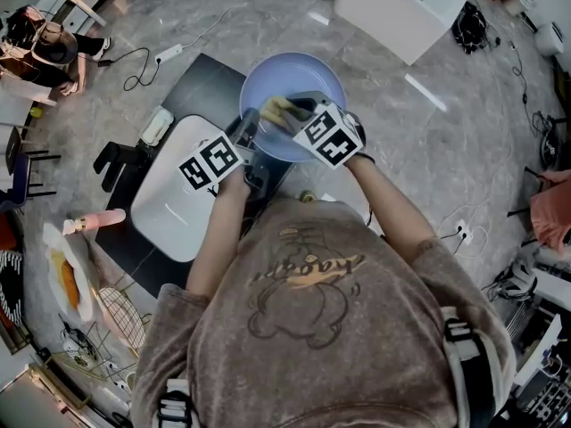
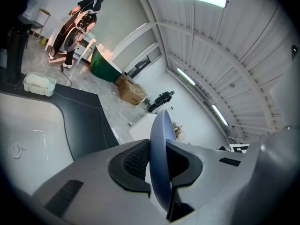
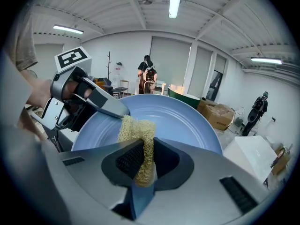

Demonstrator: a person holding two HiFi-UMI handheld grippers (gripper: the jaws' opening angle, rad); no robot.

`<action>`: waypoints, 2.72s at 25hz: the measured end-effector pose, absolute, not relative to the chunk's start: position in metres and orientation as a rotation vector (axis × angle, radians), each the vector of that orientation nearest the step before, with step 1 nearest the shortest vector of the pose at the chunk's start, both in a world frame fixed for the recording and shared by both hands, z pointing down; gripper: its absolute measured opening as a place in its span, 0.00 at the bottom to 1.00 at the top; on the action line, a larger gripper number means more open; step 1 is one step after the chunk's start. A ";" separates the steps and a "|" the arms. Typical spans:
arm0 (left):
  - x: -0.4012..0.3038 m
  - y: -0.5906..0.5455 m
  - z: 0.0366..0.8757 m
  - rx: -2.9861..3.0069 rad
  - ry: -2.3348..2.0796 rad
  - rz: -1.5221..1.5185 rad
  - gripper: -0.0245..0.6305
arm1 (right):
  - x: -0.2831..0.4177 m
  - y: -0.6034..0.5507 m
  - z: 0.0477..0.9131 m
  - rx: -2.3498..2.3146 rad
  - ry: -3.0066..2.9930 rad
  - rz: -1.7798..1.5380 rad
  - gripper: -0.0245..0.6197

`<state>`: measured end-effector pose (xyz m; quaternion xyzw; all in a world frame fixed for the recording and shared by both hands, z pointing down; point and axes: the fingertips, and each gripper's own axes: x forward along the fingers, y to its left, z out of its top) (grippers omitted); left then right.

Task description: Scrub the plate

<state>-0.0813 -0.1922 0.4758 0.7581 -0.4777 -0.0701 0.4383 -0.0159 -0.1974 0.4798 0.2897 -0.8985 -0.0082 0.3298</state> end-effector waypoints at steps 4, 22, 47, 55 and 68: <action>-0.072 -0.188 0.478 1.882 -1.155 -0.165 0.14 | -0.008 -0.211 0.473 0.830 -2.345 -0.014 0.11; -0.073 -0.178 0.485 1.805 -1.129 -0.205 0.14 | 0.041 -0.253 0.482 0.961 -2.142 -0.119 0.11; -0.100 -0.180 0.510 1.600 -1.211 -0.292 0.15 | 0.063 -0.187 0.531 0.799 -2.091 -0.068 0.11; -0.104 -0.181 0.520 1.549 -1.225 -0.312 0.16 | 0.047 -0.156 0.546 0.705 -2.144 0.008 0.11; -0.104 -0.186 0.517 1.544 -1.214 -0.356 0.17 | 0.011 -0.136 0.542 0.621 -2.233 0.082 0.11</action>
